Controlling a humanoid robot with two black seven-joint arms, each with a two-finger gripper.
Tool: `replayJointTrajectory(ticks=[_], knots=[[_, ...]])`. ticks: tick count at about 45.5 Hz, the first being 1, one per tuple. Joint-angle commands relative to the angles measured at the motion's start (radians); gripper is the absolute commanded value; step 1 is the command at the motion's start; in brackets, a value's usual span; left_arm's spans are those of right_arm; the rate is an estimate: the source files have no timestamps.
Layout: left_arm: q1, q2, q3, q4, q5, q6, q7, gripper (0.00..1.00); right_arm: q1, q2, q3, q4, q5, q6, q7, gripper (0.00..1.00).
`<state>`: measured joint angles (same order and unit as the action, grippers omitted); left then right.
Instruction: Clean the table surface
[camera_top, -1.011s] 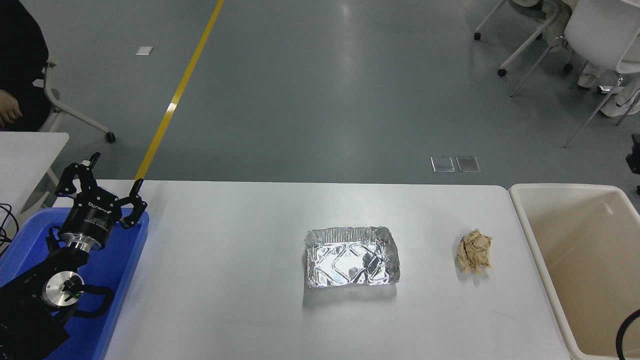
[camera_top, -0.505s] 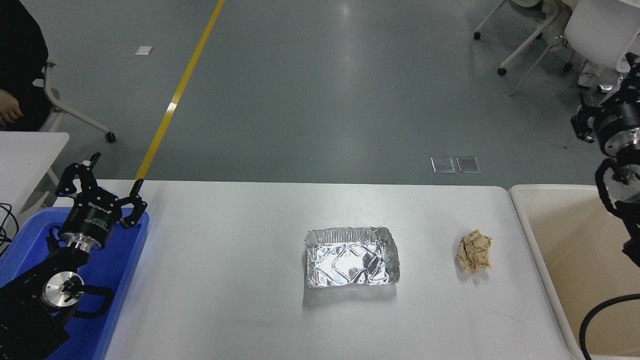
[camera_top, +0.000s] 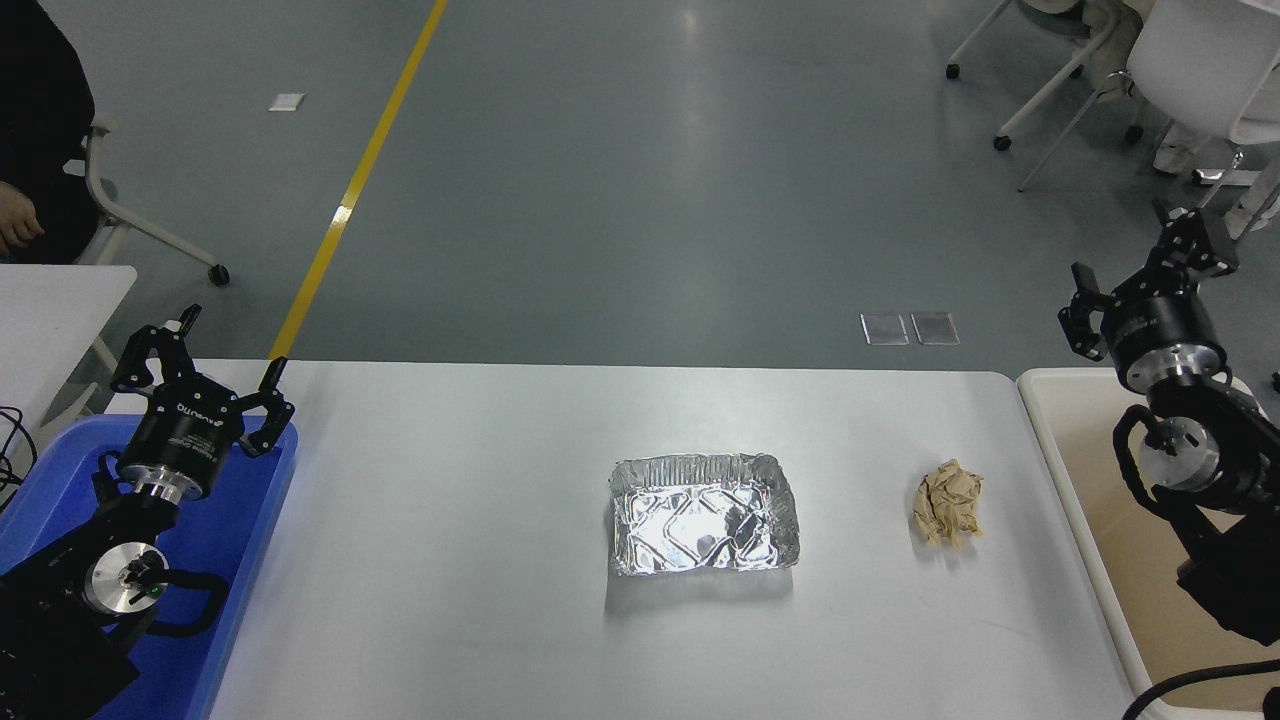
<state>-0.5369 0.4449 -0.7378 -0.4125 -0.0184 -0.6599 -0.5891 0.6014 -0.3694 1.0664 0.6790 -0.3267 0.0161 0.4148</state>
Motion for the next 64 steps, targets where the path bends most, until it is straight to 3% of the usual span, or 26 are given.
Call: replayJointTrajectory(ticks=[1,40,64], knots=[[0.000,0.000,0.000,0.000,0.000,0.000,0.000,1.00,-0.063,0.043,-0.002,0.004,-0.002,0.021,0.041,0.98],[0.000,0.000,0.000,0.001,0.000,-0.001,0.000,1.00,-0.097,0.063,-0.022,-0.009,-0.002,0.047,0.053,0.98],[0.000,0.000,0.000,0.000,0.000,0.000,0.000,1.00,0.132,-0.143,-0.486,-0.033,0.012,0.039,0.052,0.98]])
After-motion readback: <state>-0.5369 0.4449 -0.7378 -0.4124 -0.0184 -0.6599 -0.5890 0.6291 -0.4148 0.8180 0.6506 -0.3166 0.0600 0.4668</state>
